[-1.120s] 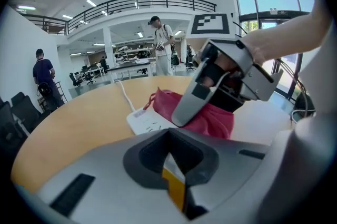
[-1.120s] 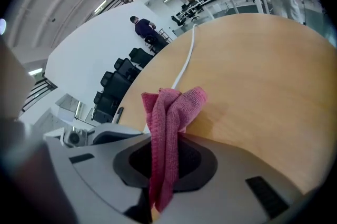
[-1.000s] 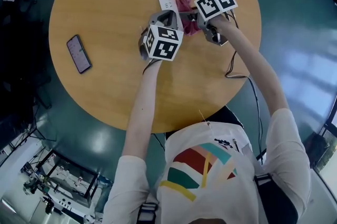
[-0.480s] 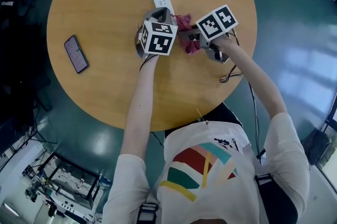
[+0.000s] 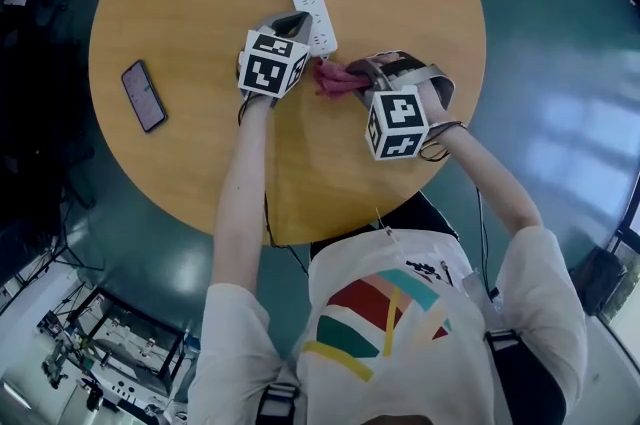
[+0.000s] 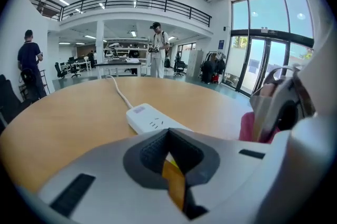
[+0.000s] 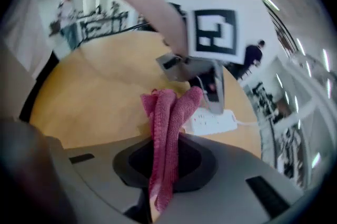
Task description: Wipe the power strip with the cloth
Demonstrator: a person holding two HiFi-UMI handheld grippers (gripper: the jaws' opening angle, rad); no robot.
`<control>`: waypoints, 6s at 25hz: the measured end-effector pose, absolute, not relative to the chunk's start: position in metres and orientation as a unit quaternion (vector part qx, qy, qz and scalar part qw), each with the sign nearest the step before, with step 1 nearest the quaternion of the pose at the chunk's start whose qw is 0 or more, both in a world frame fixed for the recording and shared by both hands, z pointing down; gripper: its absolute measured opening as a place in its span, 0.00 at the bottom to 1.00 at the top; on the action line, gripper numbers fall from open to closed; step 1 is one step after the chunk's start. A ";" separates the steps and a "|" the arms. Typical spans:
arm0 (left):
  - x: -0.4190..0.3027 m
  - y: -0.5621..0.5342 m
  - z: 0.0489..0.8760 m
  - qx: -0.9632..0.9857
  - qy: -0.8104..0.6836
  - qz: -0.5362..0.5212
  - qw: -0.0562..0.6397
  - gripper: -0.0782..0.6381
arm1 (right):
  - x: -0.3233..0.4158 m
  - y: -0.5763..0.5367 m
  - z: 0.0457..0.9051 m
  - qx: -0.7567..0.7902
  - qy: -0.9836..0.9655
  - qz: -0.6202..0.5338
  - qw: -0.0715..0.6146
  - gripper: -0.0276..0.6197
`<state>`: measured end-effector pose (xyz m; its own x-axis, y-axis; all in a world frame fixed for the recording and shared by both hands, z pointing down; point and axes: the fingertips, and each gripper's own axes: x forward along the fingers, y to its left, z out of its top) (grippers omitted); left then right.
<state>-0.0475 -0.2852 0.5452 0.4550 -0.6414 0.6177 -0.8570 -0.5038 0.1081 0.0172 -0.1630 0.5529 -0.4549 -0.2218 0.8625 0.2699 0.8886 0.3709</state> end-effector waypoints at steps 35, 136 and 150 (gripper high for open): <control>0.023 -0.253 0.540 0.775 -0.551 0.248 0.186 0.15 | 0.072 -0.257 0.505 0.084 -0.772 -0.333 0.535 0.10; -0.125 -0.208 0.471 0.692 -0.705 0.013 0.155 0.15 | -0.068 -0.330 0.437 0.153 -0.958 0.124 0.210 0.10; -0.102 -0.082 0.318 0.713 -0.696 -0.048 0.071 0.15 | -0.005 -0.072 0.394 0.199 -0.956 0.185 0.113 0.10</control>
